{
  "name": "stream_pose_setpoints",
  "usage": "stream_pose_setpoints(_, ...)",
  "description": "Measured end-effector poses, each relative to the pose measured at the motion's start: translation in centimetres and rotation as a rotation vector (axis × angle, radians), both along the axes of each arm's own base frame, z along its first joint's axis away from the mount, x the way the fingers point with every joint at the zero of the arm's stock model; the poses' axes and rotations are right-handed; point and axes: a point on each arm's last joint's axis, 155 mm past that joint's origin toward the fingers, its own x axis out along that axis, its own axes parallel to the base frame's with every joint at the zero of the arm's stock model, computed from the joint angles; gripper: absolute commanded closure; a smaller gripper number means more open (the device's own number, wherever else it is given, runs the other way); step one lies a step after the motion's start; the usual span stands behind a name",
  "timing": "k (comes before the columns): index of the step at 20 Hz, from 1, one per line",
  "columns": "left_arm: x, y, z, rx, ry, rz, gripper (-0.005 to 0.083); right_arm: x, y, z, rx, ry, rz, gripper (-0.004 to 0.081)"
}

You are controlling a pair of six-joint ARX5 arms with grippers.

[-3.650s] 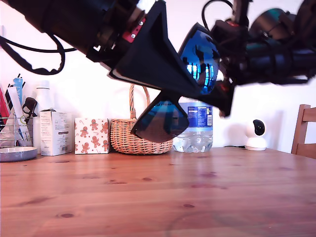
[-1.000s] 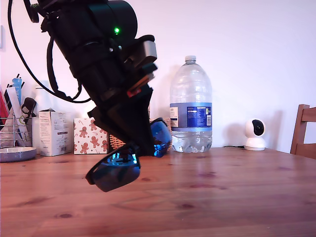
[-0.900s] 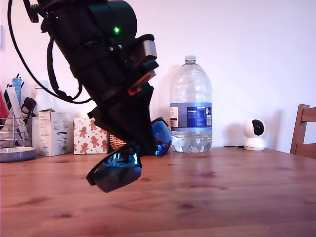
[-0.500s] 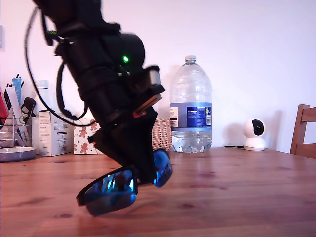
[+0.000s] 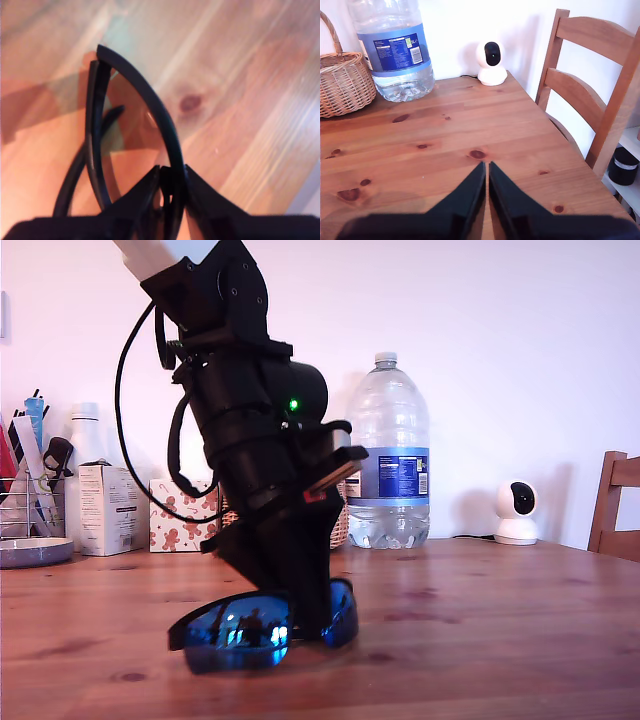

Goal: Pick up the sunglasses and close them, then place them back on the table

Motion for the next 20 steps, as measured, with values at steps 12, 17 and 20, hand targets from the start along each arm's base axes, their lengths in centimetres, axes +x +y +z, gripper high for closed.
stream_pose_setpoints(12, 1.3, -0.7, 2.4, -0.03, -0.034, -0.025, 0.0371, 0.0, 0.3, 0.0, 0.005, 0.001, 0.014, 0.078)
stream_pose_setpoints(17, 3.0, -1.6, 5.2, -0.075, -0.104, -0.056, 0.0519, -0.1, 0.5, -1.0, 0.011, 0.041, 0.028, 0.078)
stream_pose_setpoints(20, 3.4, -1.8, 7.2, -0.114, -0.162, -0.066, 0.0795, -0.3, 0.5, -2.0, 0.011, 0.078, 0.028, 0.078)
